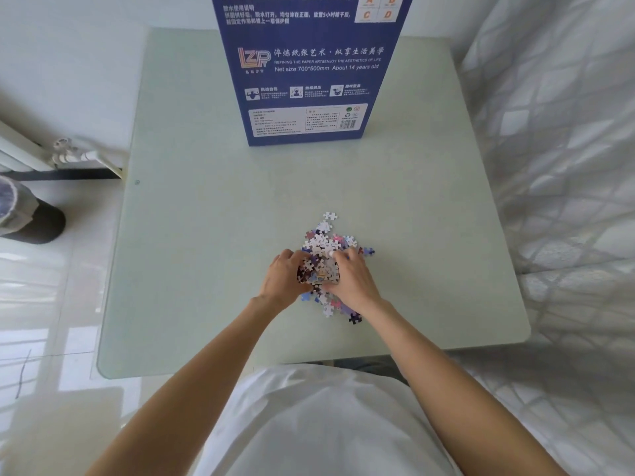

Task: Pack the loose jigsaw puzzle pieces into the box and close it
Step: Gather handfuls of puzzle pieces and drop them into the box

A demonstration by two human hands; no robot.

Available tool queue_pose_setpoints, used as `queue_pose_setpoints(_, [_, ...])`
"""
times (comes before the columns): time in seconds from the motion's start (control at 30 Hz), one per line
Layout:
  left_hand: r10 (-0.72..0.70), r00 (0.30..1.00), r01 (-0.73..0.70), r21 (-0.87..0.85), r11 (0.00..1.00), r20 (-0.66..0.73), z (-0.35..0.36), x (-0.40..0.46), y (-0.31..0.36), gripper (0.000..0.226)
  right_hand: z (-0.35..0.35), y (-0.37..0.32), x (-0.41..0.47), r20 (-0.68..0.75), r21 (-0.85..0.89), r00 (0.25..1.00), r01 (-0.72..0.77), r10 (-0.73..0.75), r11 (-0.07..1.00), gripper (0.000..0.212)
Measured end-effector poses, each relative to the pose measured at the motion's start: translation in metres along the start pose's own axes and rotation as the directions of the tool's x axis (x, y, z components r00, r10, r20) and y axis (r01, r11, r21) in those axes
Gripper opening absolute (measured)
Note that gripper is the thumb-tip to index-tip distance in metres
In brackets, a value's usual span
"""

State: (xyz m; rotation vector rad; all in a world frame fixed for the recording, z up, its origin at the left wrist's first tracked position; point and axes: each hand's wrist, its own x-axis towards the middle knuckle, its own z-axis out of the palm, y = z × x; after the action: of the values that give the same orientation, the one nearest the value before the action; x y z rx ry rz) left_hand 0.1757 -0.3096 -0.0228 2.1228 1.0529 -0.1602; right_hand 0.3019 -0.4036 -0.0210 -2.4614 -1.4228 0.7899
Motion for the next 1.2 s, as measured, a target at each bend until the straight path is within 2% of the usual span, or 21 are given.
queue_pose_setpoints(0.1, [0.009, 1.000, -0.009, 0.006, 1.000, 0.001, -0.001, 0.001, -0.001, 0.060, -0.007, 0.002, 0.007, -0.018, -0.198, 0.997, 0.067, -0.072, 0.978, 0.077])
queue_pose_setpoints(0.2, [0.013, 1.000, -0.013, 0.008, 1.000, 0.004, -0.001, 0.001, -0.002, 0.062, -0.012, -0.001, 0.016, 0.079, -0.267, 0.993, 0.106, -0.088, 0.958, 0.102])
queue_pose_setpoints(0.27, [0.005, 1.000, -0.005, -0.006, 1.000, 0.013, -0.001, 0.003, -0.002, 0.061, -0.015, -0.005, 0.022, 0.118, -0.299, 0.989, 0.123, -0.091, 0.946, 0.106])
queue_pose_setpoints(0.33, [-0.004, 1.000, 0.005, -0.019, 1.000, 0.024, -0.002, 0.004, -0.002, 0.060, -0.016, -0.009, 0.025, 0.128, -0.268, 0.988, 0.120, -0.088, 0.956, 0.101])
queue_pose_setpoints(0.53, [-0.021, 0.999, 0.023, -0.032, 0.999, 0.047, -0.005, 0.006, -0.002, 0.057, -0.015, -0.013, 0.026, 0.116, -0.132, 0.988, 0.114, -0.098, 0.985, 0.069])
queue_pose_setpoints(0.67, [-0.017, 0.998, 0.021, -0.058, 0.998, 0.069, -0.004, 0.004, -0.002, 0.065, -0.013, -0.013, 0.027, 0.081, -0.068, 0.992, 0.100, -0.094, 0.993, 0.052])
queue_pose_setpoints(0.83, [-0.036, 0.999, 0.033, -0.113, 0.993, -0.024, 0.000, 0.004, -0.001, 0.048, -0.011, -0.011, 0.026, 0.092, 0.004, 0.993, 0.067, -0.067, 0.998, 0.043])
queue_pose_setpoints(1.03, [-0.044, 0.998, 0.036, -0.155, 0.987, -0.048, -0.003, 0.003, -0.001, 0.043, -0.016, -0.005, 0.028, 0.158, 0.065, 0.984, 0.074, -0.084, 0.995, 0.040])
queue_pose_setpoints(1.2, [-0.051, 0.997, 0.040, -0.157, 0.987, -0.065, -0.006, 0.002, 0.001, 0.033, -0.018, -0.004, 0.029, 0.150, 0.081, 0.984, 0.080, -0.092, 0.993, 0.028])
